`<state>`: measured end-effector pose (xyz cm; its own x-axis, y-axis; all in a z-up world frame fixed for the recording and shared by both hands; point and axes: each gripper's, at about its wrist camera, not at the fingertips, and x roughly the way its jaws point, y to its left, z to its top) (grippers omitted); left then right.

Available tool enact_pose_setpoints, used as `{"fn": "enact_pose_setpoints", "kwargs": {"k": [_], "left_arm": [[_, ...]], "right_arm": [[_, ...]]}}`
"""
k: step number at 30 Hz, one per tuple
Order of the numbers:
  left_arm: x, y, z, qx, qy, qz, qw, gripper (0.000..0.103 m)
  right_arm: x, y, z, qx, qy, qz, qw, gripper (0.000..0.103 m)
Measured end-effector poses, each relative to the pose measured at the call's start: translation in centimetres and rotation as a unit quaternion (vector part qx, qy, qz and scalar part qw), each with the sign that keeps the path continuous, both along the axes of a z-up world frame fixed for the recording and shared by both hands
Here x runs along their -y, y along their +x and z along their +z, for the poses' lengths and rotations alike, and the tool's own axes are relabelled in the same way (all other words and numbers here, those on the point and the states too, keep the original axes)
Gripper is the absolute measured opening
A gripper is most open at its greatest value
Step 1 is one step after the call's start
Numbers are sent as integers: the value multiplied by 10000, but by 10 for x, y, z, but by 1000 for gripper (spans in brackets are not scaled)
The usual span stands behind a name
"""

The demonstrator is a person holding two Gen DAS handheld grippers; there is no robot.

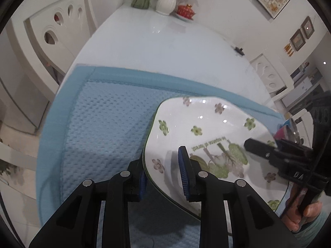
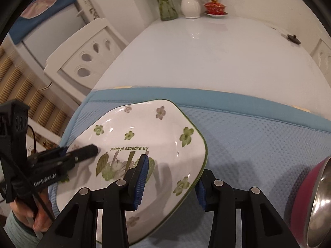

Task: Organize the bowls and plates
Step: 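Lift the leaf-print plate with both tools and carry it over the plate stack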

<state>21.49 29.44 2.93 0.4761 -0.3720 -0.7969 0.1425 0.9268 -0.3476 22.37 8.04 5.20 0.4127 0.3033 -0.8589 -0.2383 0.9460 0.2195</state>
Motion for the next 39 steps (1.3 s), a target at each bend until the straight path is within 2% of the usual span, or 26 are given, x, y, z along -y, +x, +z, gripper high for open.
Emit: {"fn": "enact_pose_setpoints", "kwargs": {"k": [5, 11, 20, 29, 34, 39], "left_arm": [[-2, -8, 18, 250, 0, -274, 9993, 23], [-2, -21, 51, 647, -97, -331, 9973, 23], [-4, -57, 104, 1224, -168, -335, 9918, 23], [3, -116, 153, 1743, -175, -398, 9837, 23], [7, -149, 164, 1833, -132, -371, 9823, 23], [10, -186, 166, 1819, -128, -273, 9829, 23]], "right_arm": [[-4, -10, 10, 137, 2, 88, 9999, 41], [-3, -21, 31, 295, 75, 94, 9995, 40], [-7, -58, 92, 876, 68, 120, 9961, 40], [-12, -121, 141, 1350, 143, 71, 9907, 40], [-10, -159, 156, 1445, 223, 78, 9892, 40], [-10, -198, 157, 1390, 320, 170, 9896, 40]]}}
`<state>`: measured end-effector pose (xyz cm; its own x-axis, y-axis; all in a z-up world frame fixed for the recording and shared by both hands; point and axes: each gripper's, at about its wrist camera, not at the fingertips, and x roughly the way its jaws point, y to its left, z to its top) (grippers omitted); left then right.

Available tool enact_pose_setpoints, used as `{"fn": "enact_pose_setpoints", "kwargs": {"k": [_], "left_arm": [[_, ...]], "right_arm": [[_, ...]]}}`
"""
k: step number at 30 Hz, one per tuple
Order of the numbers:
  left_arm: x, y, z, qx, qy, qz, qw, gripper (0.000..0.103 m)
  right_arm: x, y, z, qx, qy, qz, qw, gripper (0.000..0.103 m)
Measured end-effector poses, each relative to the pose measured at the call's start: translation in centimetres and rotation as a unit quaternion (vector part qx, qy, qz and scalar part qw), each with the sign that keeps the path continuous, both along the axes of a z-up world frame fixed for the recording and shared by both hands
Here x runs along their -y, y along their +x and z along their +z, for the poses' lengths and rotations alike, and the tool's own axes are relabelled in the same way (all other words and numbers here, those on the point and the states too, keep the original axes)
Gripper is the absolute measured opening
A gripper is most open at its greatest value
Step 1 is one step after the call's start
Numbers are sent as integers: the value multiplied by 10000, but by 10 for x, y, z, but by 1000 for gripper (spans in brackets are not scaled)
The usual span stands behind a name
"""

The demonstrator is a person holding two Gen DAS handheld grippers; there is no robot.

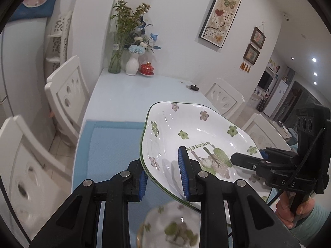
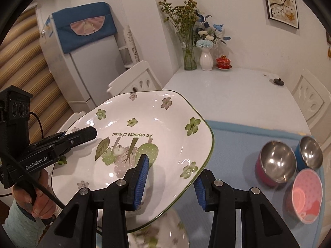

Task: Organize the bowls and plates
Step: 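Lift the leaf-print plate with both tools and carry it over the plate stack, then lower the leaf-print plate onto the stack and open both tools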

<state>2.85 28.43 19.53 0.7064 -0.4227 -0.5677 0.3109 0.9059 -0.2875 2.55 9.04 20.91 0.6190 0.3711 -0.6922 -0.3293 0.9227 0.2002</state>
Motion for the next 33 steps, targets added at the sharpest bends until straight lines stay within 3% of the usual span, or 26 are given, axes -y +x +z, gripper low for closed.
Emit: {"fn": "enact_pose_setpoints", "kwargs": {"k": [10, 18, 27, 33], "left_arm": [[22, -75, -22, -329, 100, 156, 9993, 23], [32, -114, -64, -729, 169, 324, 9967, 23], [34, -136, -112, -973, 585, 587, 9918, 25], [22, -134, -132, -929, 503, 658, 9922, 22]], "right_arm": [[14, -76, -17, -349, -62, 194, 9992, 40], [26, -115, -54, -771, -113, 282, 9966, 40], [26, -140, -115, -1125, -137, 504, 9923, 40], [21, -140, -144, -1034, -87, 568, 9930, 37]]}}
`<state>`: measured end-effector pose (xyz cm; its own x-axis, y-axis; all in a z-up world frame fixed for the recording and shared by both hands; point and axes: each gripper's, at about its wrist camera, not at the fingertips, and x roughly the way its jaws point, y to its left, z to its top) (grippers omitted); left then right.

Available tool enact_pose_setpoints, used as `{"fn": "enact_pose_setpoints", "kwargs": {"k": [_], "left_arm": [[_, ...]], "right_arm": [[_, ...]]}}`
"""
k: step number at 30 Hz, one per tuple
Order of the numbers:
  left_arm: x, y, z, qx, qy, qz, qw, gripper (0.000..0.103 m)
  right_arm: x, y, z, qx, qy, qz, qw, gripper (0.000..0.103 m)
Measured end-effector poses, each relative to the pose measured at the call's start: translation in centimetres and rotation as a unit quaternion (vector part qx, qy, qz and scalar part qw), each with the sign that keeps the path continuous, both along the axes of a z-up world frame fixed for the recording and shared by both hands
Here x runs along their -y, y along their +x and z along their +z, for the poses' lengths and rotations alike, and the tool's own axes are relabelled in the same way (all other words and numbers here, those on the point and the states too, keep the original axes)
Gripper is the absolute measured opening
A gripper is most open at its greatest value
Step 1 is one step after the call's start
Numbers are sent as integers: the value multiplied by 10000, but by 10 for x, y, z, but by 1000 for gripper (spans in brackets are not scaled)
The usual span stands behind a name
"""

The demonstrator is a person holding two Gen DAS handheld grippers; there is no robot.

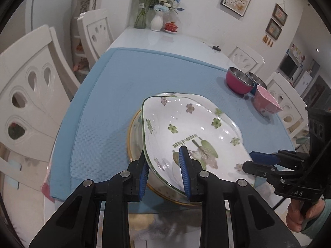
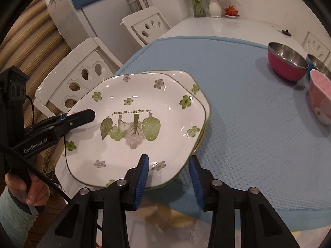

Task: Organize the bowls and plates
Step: 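Lower the leaf-print plate onto the stack and open both tools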

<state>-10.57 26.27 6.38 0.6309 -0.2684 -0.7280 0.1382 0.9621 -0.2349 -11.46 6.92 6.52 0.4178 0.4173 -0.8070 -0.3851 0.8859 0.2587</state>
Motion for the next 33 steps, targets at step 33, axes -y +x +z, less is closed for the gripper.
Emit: {"fn": "enact_pose_setpoints", "kwargs": {"k": [33], "left_arm": [[-3, 30, 22, -443, 32, -399, 9982, 23]], "right_arm": [[0, 29, 29, -470, -9, -427, 9980, 31]]}}
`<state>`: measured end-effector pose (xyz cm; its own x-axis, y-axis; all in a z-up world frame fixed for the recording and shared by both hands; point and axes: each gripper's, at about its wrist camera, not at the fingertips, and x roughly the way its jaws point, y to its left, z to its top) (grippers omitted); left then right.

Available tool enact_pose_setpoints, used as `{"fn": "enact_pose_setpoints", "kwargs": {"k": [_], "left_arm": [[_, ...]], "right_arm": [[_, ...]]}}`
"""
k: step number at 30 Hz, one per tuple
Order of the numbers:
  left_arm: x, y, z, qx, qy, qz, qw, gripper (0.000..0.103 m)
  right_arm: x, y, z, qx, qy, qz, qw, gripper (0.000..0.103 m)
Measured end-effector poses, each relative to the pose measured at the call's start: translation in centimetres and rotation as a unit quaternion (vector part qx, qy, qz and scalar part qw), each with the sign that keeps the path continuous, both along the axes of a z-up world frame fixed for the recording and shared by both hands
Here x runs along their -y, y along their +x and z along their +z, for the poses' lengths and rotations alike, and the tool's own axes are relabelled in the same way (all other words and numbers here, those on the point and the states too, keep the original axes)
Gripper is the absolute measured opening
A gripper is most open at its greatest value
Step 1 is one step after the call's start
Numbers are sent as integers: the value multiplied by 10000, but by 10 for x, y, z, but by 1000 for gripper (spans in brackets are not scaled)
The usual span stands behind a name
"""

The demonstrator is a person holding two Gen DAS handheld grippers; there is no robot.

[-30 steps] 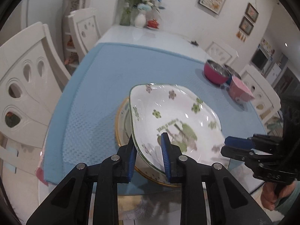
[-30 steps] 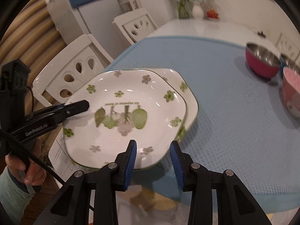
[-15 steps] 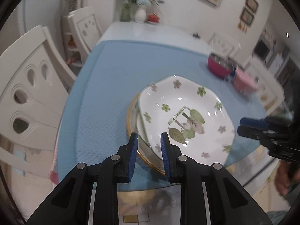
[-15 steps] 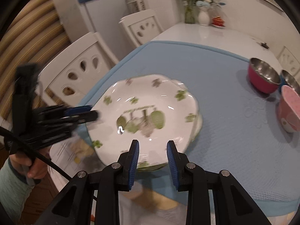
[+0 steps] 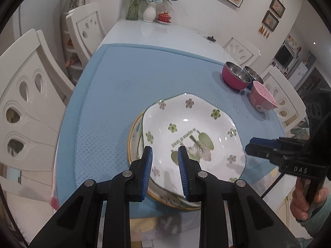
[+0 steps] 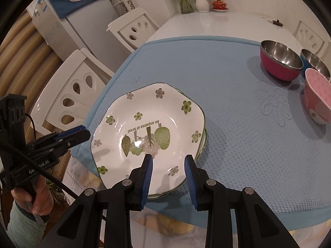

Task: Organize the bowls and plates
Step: 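Lower the leaf-print plate onto the stack and open both tools, then move both tools to the pink polka-dot bowl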

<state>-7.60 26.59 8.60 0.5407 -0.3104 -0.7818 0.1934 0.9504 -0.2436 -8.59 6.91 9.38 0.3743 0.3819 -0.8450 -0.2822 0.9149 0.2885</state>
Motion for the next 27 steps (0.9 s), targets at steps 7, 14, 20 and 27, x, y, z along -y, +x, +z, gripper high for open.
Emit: {"fn": "enact_pose_setpoints", "kwargs": {"k": [7, 14, 20, 27], "left_arm": [[-7, 27, 11, -339, -58, 150, 9993, 28], [15, 55, 46, 3, 452, -197, 9988, 30], [39, 80, 77, 601, 596, -517, 9951, 69], [82, 111, 89, 964, 991, -1132, 9839, 69]], "right_arm": [[10, 16, 16, -377, 815, -183, 9958, 39], [31, 35, 63, 181, 987, -603, 9931, 57], [52, 53, 76, 189, 1432, -1003, 9844, 57], [83, 68, 88, 338, 1482, -1556, 9761, 57]]}}
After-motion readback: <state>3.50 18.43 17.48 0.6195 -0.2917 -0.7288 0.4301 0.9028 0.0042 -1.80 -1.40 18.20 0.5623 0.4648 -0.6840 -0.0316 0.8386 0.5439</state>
